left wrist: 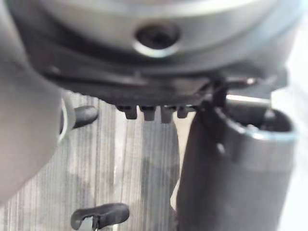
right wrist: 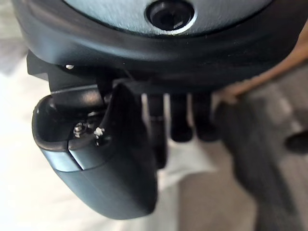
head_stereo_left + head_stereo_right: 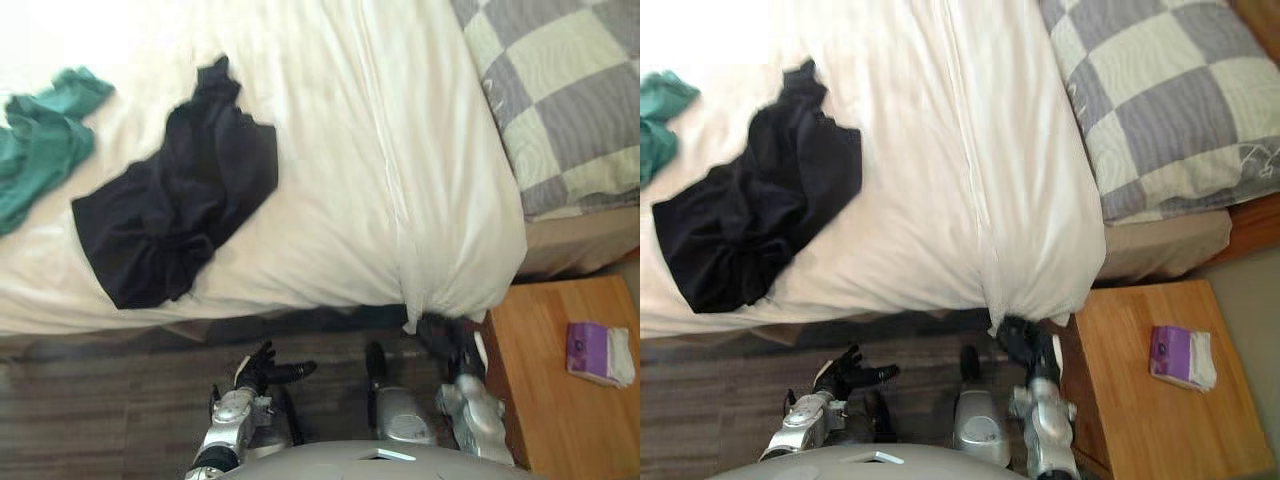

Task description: Tidy up the quilt and then pick up the clothes from the bed and put them into the laundry hamper

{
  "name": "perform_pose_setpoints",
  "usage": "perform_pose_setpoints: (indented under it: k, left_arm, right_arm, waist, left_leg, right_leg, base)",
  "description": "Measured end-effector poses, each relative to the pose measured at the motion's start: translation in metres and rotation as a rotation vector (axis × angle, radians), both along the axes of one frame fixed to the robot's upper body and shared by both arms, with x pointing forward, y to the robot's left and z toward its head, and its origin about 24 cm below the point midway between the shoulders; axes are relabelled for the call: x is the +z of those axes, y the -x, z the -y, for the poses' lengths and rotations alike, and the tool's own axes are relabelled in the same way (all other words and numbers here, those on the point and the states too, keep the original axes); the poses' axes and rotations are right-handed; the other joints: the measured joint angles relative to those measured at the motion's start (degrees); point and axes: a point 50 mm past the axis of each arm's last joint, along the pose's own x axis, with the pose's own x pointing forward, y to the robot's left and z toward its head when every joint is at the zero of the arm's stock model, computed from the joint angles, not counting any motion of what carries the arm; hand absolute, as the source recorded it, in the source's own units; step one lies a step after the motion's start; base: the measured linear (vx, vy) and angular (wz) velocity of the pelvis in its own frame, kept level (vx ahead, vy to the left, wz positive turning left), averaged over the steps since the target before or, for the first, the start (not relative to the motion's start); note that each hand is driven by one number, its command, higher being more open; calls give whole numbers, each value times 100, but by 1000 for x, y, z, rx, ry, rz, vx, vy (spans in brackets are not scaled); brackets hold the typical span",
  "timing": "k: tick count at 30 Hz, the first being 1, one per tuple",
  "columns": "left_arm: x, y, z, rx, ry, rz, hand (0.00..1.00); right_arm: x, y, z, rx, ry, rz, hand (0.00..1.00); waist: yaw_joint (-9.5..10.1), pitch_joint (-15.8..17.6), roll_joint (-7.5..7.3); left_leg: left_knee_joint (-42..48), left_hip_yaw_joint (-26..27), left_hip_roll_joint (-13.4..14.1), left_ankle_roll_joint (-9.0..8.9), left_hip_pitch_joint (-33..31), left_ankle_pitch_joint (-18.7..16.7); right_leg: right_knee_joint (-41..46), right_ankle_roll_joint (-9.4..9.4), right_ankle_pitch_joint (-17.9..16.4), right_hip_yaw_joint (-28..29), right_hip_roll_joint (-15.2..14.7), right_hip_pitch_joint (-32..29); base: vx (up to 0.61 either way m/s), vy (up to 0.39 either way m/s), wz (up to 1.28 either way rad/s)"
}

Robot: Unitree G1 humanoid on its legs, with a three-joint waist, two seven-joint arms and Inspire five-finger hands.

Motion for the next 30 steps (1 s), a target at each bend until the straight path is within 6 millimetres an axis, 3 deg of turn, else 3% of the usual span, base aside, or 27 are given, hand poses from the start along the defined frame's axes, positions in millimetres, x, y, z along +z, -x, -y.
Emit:
perform_pose_setpoints:
  k: [2,4,6,10,12,14,15,16,17,19,21,22,23,24,25,26,27,28,29,30]
  left_arm:
    - [-5,11,-3,12,0,-51,100]
    - [-8,17,-8,76,32,-85,100]
    - [-10,23,-14,222,108,-112,100]
    - [-13,41,-31,383,137,-142,100]
    - [-13,44,-39,443,125,-137,100]
    - [-12,46,-43,466,116,-141,100]
    - [-13,51,-41,474,121,-151,100]
    - [-15,58,-39,482,127,-171,100]
    - [-16,61,-41,483,119,-179,100]
    - [-16,64,-47,482,100,-181,100]
    - [-17,68,-47,476,94,-190,100]
    - [-18,70,-44,462,94,-202,100]
    - [-19,70,-42,417,93,-214,100]
    - [-18,68,-48,404,80,-206,100]
    - [-15,67,-58,377,48,-194,100]
    - [-15,65,-58,360,44,-193,100]
    - [-15,62,-52,317,44,-182,100]
    - [-15,58,-49,294,50,-171,100]
    - [-14,53,-46,257,51,-154,100]
    - [-13,50,-42,225,49,-141,100]
  right_arm:
    - [-15,27,5,3,-15,-137,100]
    - [-22,43,3,0,-38,-197,100]
    - [-26,52,1,23,-54,-235,100]
    - [-27,52,-3,103,-67,-256,100]
    - [-28,52,-4,108,-75,-265,100]
    - [-28,56,0,97,-68,-281,100]
    - [-28,57,2,96,-64,-281,100]
    - [-26,57,9,81,-50,-276,100]
    - [-24,55,14,74,-36,-261,100]
    - [-21,51,19,67,-20,-239,100]
    - [-19,52,29,51,3,-232,100]
    - [-18,53,35,52,18,-241,100]
    - [-20,55,35,44,10,-258,100]
    - [-24,57,27,27,-25,-267,100]
    - [-29,58,14,11,-68,-265,100]
    - [-28,56,12,14,-70,-250,100]
    - [-26,48,9,45,-63,-223,100]
    - [-26,41,4,94,-61,-211,100]
    - [-24,36,1,174,-45,-203,100]
    - [-23,31,0,259,-13,-203,100]
  waist:
    - [-3,-220,56]
    - [2,-344,10]
    - [25,-472,-67]
    - [69,-520,-150]
    - [108,-459,-209]
    - [172,-373,-221]
    - [173,-397,-148]
    - [151,-450,-31]
    - [120,-454,-28]
    - [34,-466,-76]
    - [-35,-480,-67]
    - [-90,-514,-11]
    - [-214,-579,12]
    - [-233,-552,-154]
    - [-172,-539,-247]
    - [-162,-543,-201]
    - [-64,-531,-105]
    - [70,-544,-108]
    - [93,-555,-112]
    - [69,-572,-76]
  left_leg:
    - [-91,-54,-6,-15,197,-4]
    - [-118,-179,-6,-21,294,0]
    - [-121,-316,-16,-25,306,3]
    - [178,-355,26,-81,310,-114]
    - [1328,-436,152,-226,-157,-281]
    - [2826,-530,376,-170,-683,-380]
    - [2925,-541,476,-104,-685,-470]
    - [3015,-650,741,3,-649,-548]
    - [2979,-866,915,48,-613,-558]
    - [2768,-1291,1096,76,-604,-517]
    - [2127,-1643,1150,184,-437,-177]
    - [1572,-1789,1071,-197,-272,11]
    - [1357,-1692,911,-938,-208,-466]
    - [1525,-1658,778,-950,-286,-603]
    - [1901,-1576,733,-927,-458,-732]
    - [1946,-1530,777,-909,-467,-824]
    - [1837,-1288,791,-764,-404,-832]
    - [1669,-1079,785,-616,-285,-739]
    - [1403,-972,689,-462,-178,-576]
    - [1211,-970,635,-383,-140,-454]
  right_leg:
    - [-187,21,18,-66,1,282]
    - [-347,34,38,-212,4,515]
    - [-510,28,101,-328,2,665]
    - [-472,-24,34,-408,-12,821]
    - [-151,-52,-229,-438,-119,785]
    - [380,-24,-527,-422,-292,767]
    - [474,-39,-615,-382,-297,768]
    - [610,8,-715,-265,-319,764]
    - [749,128,-800,-116,-461,703]
    - [1011,278,-893,187,-751,417]
    - [1194,571,-890,505,-1011,109]
    - [1133,785,-810,651,-1164,-28]
    - [882,846,-587,753,-1346,16]
    - [761,914,-265,788,-1480,20]
    - [508,879,492,701,-1534,4]
    - [405,786,915,609,-1467,-1]
    - [198,383,1784,270,-1422,-99]
    - [311,-67,2023,-288,-1413,-237]
    - [1085,-197,1350,-1022,-1367,-292]
    - [1571,-79,659,-1395,-1183,-241]
  base:
    - [56,5,9]
    - [23,-10,29]
    - [11,-29,30]
    - [-13,2,13]
    - [-37,36,15]
    - [-77,68,12]
    - [-61,144,-14]
    - [-10,187,-33]
    - [15,216,-38]
    - [19,389,-46]
    - [23,579,-50]
    - [32,587,-24]
    - [38,594,-14]
    - [-10,575,-19]
    - [-48,405,-31]
    - [-108,494,-53]
    - [-104,461,-57]
    - [-120,477,-59]
    - [-84,327,-31]
    - [-64,278,2]
